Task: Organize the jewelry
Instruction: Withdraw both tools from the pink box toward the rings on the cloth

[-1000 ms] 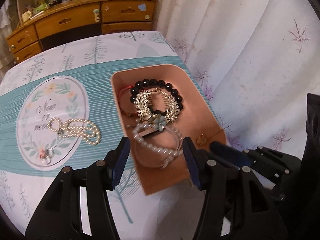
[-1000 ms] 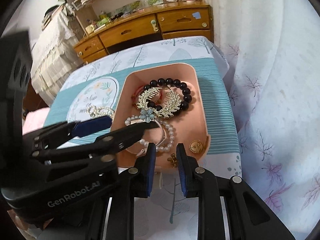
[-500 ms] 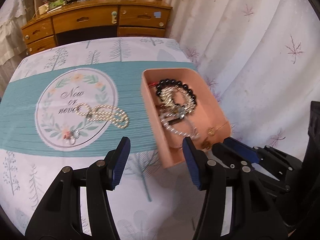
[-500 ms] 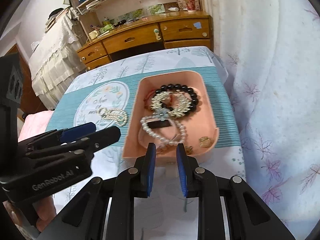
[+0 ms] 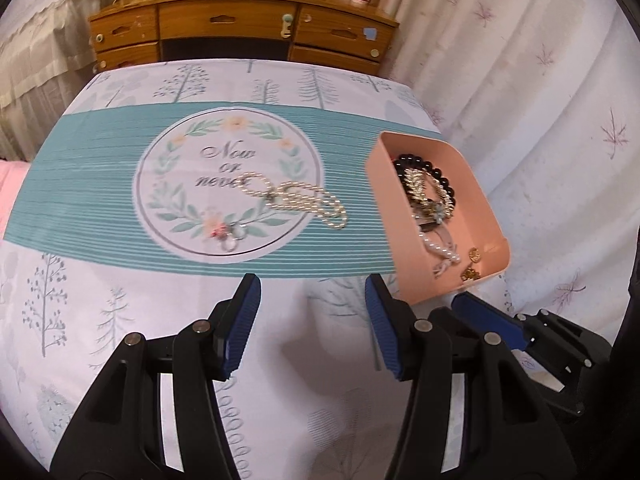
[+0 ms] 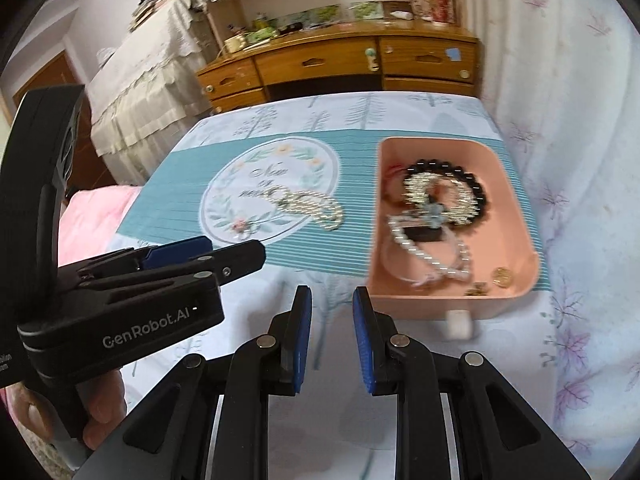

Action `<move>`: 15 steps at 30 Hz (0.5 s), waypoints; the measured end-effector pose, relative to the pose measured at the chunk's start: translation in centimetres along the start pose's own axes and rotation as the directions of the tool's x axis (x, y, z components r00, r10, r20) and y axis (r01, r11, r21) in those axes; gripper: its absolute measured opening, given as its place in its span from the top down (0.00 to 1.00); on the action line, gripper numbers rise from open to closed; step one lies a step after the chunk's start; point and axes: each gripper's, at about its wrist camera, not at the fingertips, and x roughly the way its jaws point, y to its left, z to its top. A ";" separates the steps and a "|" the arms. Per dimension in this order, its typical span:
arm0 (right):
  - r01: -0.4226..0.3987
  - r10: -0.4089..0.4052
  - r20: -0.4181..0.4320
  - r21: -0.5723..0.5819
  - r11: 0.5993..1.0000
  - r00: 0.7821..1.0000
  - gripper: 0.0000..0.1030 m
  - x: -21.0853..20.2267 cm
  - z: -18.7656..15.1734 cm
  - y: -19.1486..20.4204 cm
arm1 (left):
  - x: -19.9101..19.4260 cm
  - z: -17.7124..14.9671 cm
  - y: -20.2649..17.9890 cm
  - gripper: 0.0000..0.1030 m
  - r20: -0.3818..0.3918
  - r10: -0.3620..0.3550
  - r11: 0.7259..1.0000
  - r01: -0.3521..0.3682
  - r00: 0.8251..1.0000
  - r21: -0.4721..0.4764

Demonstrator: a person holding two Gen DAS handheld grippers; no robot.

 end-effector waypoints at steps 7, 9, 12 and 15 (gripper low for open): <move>-0.010 0.009 -0.018 -0.032 0.999 1.000 0.79 1.9 0.7 2.9 | -0.5 0.0 3.7 0.50 0.020 0.022 1.000 -0.022 1.000 -0.004; -0.011 0.011 -0.020 -0.036 0.999 1.000 0.79 2.5 1.1 3.4 | -0.4 0.0 4.9 0.50 0.037 0.039 0.999 -0.039 0.999 0.003; -0.007 0.006 -0.018 -0.038 0.999 1.000 0.79 3.6 1.9 4.0 | 0.3 0.1 6.8 0.50 0.055 0.059 0.998 -0.059 0.997 0.008; -0.012 0.012 -0.012 -0.032 0.999 1.000 0.79 5.1 2.7 4.3 | 1.7 0.3 7.9 0.50 0.038 0.060 0.998 -0.061 0.997 0.021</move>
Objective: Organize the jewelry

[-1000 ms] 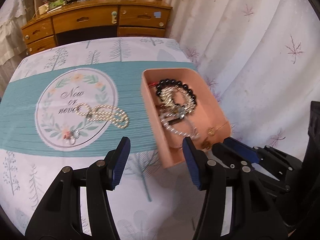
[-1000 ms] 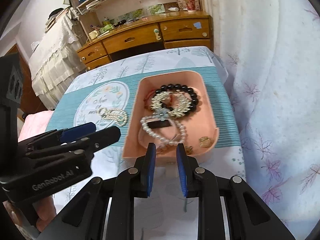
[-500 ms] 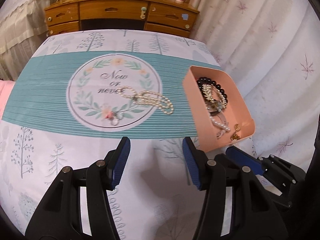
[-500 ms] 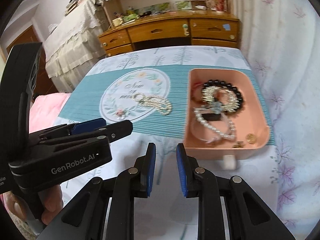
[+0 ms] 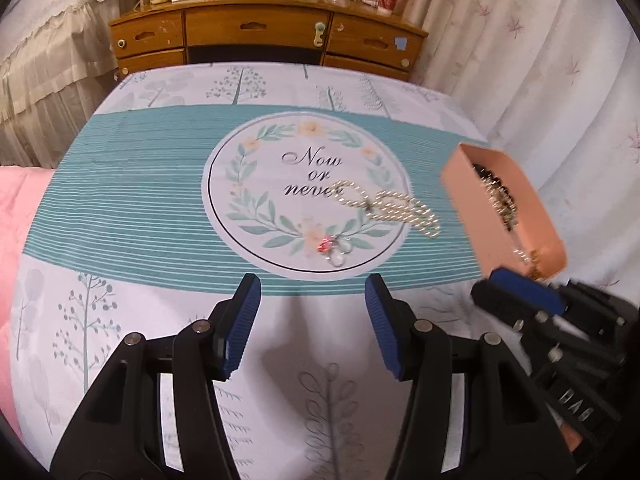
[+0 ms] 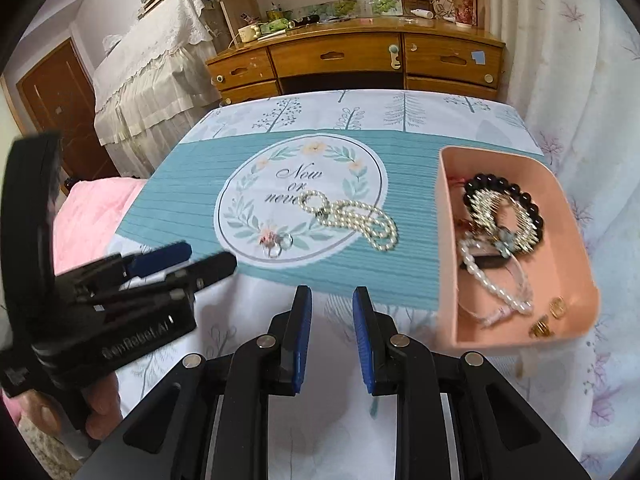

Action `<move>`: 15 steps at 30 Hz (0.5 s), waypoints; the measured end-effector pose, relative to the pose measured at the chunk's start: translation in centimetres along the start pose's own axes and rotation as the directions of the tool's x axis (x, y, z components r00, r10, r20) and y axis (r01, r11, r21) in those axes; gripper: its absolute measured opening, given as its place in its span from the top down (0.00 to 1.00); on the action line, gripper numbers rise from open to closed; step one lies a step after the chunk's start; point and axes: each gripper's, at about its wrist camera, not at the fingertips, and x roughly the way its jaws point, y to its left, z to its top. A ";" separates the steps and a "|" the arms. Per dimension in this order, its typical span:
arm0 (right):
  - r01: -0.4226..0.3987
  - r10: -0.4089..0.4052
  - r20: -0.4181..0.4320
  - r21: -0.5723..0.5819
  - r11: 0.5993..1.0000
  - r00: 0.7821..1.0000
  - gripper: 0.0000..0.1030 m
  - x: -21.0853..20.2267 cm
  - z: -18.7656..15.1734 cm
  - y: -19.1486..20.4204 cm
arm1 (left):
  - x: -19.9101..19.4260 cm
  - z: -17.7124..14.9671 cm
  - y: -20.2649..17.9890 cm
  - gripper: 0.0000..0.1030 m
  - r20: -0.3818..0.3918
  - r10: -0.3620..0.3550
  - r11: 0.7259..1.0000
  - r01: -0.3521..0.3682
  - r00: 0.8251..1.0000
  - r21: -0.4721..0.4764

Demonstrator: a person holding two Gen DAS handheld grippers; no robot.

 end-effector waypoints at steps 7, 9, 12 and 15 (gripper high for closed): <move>-0.010 0.011 -0.013 0.023 1.000 1.000 0.79 3.6 1.8 -0.4 | 3.3 0.3 0.2 0.57 -0.024 0.011 0.999 -0.010 1.000 0.049; -0.013 0.013 -0.021 0.026 1.000 1.000 0.79 4.4 1.9 -0.6 | 4.1 0.5 0.5 0.60 -0.032 0.008 0.999 -0.006 0.999 0.049; -0.015 0.016 -0.032 0.025 1.000 0.999 0.79 5.4 1.9 -0.8 | 4.7 0.8 0.7 0.63 -0.036 -0.009 0.999 0.010 0.999 0.041; -0.022 0.024 -0.037 0.028 0.999 0.999 0.79 6.1 1.7 -0.9 | 5.0 1.2 0.5 0.63 -0.030 -0.020 0.998 0.021 0.999 0.053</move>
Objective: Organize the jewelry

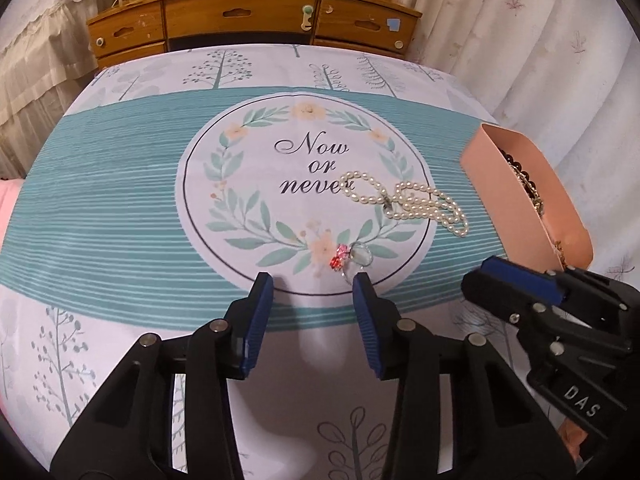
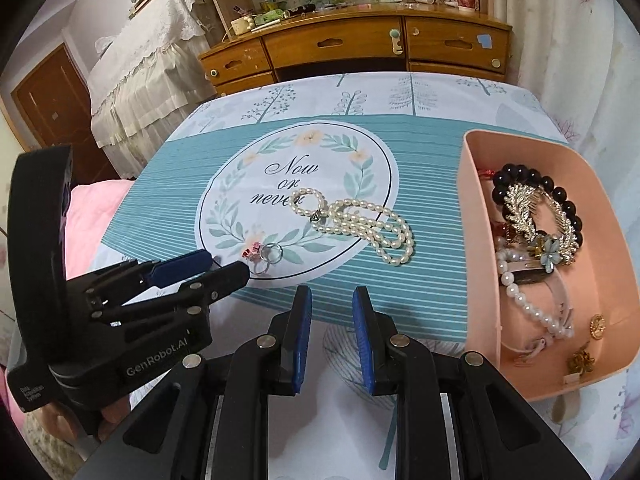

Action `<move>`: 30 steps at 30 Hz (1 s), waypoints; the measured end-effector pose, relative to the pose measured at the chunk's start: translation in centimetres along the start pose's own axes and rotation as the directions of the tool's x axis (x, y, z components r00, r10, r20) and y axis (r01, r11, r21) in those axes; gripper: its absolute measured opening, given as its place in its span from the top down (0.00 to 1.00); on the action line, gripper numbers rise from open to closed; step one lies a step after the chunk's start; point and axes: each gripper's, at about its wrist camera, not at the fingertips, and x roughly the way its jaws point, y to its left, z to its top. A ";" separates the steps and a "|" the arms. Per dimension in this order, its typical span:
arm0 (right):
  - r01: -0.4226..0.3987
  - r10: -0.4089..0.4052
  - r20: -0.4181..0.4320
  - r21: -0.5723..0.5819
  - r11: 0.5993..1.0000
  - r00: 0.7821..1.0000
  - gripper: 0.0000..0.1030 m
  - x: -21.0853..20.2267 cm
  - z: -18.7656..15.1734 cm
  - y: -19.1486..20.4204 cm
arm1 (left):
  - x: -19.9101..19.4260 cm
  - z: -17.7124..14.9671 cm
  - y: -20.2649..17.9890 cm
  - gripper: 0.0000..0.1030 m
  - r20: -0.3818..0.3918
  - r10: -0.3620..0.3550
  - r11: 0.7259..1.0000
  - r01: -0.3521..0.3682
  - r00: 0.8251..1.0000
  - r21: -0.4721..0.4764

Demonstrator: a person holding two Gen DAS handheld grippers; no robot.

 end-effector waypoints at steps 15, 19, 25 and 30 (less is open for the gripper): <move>-0.028 0.028 -0.001 0.004 1.000 1.000 0.79 1.0 -0.3 -0.2 | 1.0 0.7 -1.4 0.83 0.015 0.018 0.997 -0.019 1.000 0.080; -0.030 0.030 -0.003 0.008 1.000 1.000 0.79 1.0 -0.4 -0.3 | 1.0 0.5 -1.5 0.92 0.025 0.018 0.996 -0.020 1.000 0.090; -0.036 0.036 0.003 0.002 0.999 0.999 0.79 0.7 -0.4 -0.2 | 0.5 0.0 -0.6 0.94 0.033 0.007 0.998 -0.009 0.999 0.058; -0.054 0.054 0.001 -0.024 0.998 0.999 0.79 0.7 0.0 0.9 | -0.8 -0.6 0.8 0.94 0.044 0.004 1.000 -0.004 0.999 0.010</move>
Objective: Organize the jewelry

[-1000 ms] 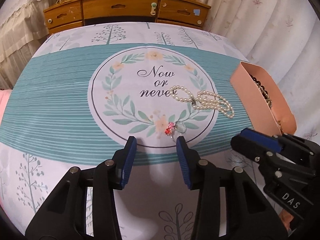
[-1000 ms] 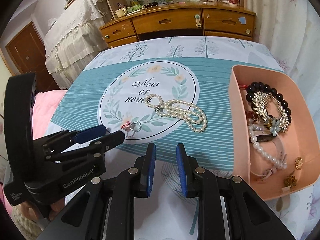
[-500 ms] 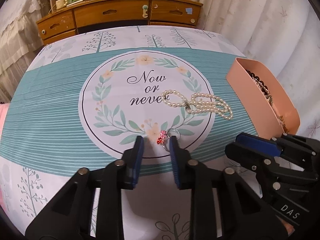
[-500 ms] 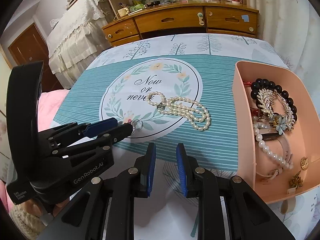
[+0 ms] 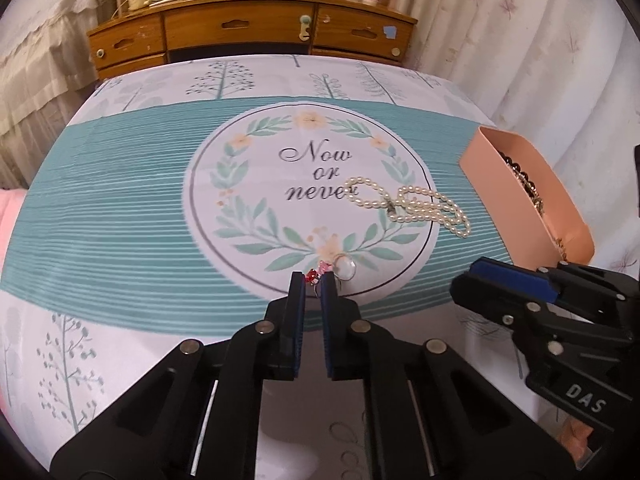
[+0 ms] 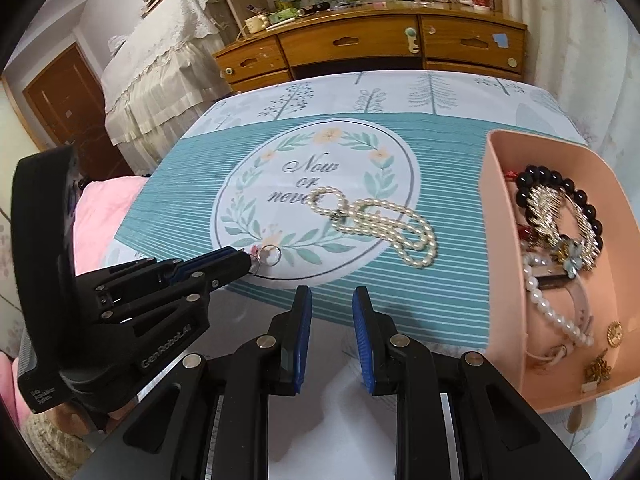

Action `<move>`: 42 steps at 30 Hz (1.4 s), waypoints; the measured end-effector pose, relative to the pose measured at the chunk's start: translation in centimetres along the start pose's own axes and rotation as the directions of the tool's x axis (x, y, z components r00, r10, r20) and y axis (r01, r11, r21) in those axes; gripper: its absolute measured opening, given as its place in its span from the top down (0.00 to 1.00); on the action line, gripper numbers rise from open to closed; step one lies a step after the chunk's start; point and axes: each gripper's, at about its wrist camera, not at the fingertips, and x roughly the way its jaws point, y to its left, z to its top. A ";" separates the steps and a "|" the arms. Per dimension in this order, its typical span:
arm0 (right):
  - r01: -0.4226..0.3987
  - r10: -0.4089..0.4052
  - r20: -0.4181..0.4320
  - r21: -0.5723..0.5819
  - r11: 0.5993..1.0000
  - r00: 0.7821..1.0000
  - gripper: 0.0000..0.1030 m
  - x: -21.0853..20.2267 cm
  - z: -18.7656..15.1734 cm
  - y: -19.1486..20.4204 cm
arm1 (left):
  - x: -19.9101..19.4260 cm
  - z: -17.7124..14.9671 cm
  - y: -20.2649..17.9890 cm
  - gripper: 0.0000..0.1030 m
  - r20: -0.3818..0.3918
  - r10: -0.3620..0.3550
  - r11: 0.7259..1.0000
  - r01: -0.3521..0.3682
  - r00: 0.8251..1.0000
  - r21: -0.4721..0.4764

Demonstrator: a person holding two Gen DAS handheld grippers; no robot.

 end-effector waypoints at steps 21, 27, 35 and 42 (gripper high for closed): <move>-0.029 0.042 0.052 -0.219 0.975 0.998 0.79 3.5 1.8 7.1 | -2.7 -2.4 4.3 0.94 0.014 0.013 0.995 -0.012 1.000 -0.098; 0.009 0.000 0.039 -0.236 0.972 0.999 0.79 5.3 1.8 7.6 | -2.7 -2.8 5.3 0.94 0.018 0.001 0.992 0.002 1.000 -0.126; 0.074 -0.061 0.056 -0.277 0.958 0.997 0.87 6.6 1.2 8.6 | -2.7 -2.9 6.0 0.94 0.021 -0.014 0.989 0.017 1.000 -0.144; 0.090 -0.072 0.073 -0.282 0.955 0.995 0.92 6.4 1.2 8.6 | -2.9 -3.0 6.1 0.94 0.027 -0.018 0.988 0.022 0.999 -0.151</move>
